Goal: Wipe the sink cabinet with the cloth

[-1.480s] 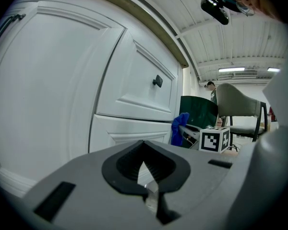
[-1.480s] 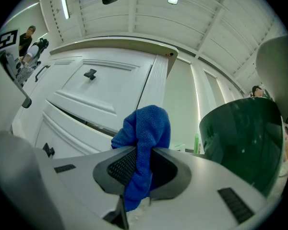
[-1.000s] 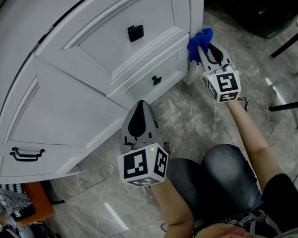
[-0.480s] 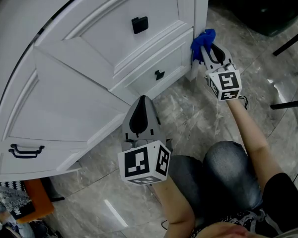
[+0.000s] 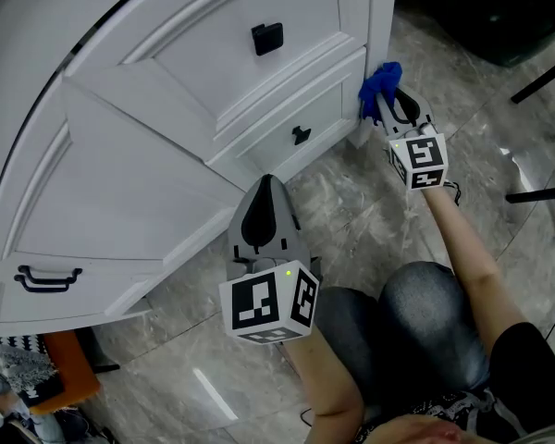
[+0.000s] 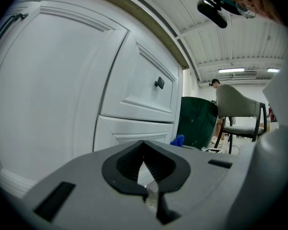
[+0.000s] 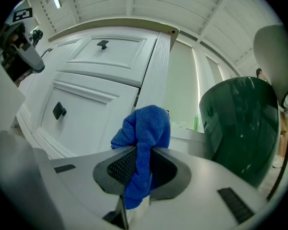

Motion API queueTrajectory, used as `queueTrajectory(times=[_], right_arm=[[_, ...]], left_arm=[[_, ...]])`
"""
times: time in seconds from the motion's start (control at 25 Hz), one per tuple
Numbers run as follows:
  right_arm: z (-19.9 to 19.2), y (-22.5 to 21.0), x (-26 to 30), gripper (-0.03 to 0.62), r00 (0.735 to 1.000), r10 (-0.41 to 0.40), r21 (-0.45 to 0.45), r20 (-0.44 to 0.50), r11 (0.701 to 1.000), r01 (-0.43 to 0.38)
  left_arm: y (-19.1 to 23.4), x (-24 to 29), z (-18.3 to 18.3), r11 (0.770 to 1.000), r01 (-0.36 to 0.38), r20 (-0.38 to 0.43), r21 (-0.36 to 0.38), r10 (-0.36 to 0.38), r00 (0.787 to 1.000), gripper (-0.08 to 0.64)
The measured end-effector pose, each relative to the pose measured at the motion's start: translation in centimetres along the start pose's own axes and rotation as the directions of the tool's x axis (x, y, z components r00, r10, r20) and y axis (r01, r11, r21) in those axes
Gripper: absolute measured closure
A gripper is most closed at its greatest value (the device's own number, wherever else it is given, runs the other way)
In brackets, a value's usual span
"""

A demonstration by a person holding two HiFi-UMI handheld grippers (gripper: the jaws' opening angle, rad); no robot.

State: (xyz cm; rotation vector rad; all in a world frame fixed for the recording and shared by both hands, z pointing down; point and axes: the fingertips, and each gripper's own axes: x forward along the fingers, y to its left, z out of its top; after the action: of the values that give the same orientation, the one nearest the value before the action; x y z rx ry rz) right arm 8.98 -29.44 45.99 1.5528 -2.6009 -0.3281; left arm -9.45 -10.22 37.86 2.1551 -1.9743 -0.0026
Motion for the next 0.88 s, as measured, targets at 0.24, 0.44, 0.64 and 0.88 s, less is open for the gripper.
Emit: queueTrajectory(times=[0.24,0.44,0.64,0.88], right_arm=[[-1.2,0.4,0.0,0.512,1.0,0.001,0.003,-0.03,1.0,-0.001],[-1.7,0.6,-0.1,0.512,0.999,-0.002,0.009,-0.041,1.0,0.002],[-3.1,1.0,-0.2,0.512,0.998,0.002,0.023,-0.065,1.0,-0.001],[-5.3,1.8,-0.2,0.512,0.992,0.027,-0.006,-0.12,1.0,-0.028]], left_arm=[[0.2,-0.1,0.0,1.0,-0.001,-0.001,0.0,0.001,1.0,0.555],[0.4,-0.3,0.1,1.0,-0.004,0.0,0.001,0.004,1.0,0.555],[0.5,-0.6,0.2,1.0,-0.008,0.005,-0.002,0.008,1.0,0.555],[0.5,-0.8,0.4,1.0,-0.01,0.009,-0.002,0.01,1.0,0.555]])
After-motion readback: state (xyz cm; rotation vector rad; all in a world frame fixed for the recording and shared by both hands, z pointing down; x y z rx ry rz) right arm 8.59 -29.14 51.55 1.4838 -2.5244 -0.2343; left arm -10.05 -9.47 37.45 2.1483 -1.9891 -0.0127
